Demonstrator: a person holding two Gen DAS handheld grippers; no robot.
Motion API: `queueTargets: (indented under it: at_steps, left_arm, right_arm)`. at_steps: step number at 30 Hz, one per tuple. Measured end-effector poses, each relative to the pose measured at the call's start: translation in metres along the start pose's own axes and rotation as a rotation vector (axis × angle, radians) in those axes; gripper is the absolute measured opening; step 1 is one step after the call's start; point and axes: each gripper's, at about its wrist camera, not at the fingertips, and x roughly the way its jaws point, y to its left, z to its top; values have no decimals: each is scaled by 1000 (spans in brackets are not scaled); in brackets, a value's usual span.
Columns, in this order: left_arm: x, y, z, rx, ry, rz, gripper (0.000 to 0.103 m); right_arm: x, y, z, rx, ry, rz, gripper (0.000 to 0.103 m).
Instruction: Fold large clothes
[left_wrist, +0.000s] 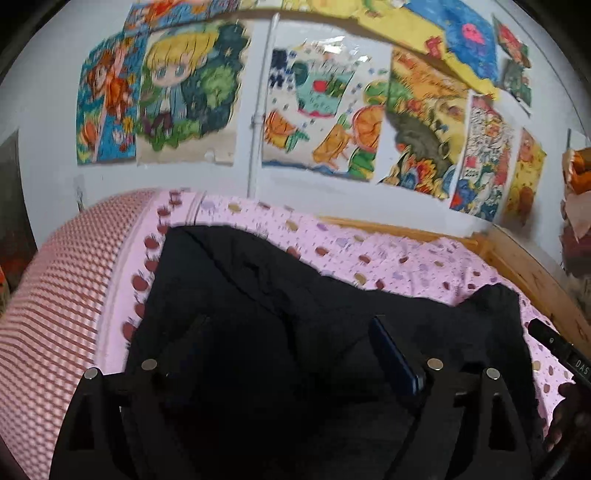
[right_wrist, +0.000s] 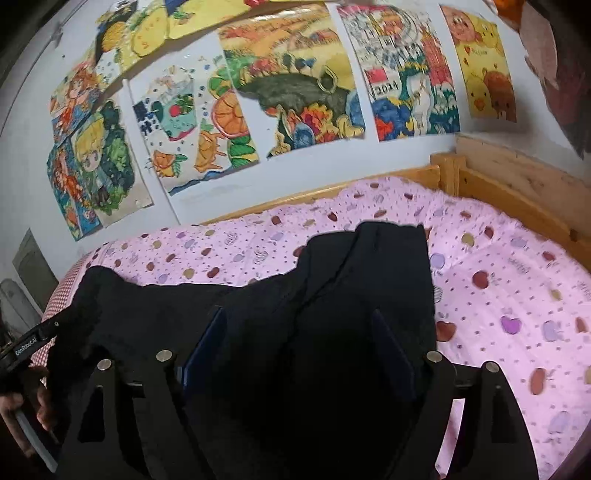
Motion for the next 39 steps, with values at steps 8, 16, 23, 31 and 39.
queueTargets:
  at_steps: [8, 16, 23, 31, 39]
  left_arm:
    - [-73, 1, 9, -29, -68, -43, 100]
    - [-149, 2, 2, -27, -95, -82, 103]
    - [-218, 2, -11, 12, -126, -106, 103]
    - [-287, 7, -38, 59, -135, -151, 103]
    - [-332, 11, -91, 197, -104, -175, 103]
  right_arm:
    - [-74, 14, 13, -72, -39, 17, 88]
    - [-173, 25, 19, -139, -60, 30, 90]
    - [-255, 42, 8, -214, -59, 1, 91]
    - [-326, 60, -24, -296, -64, -20, 91]
    - [-361, 63, -81, -345, -12, 28, 92]
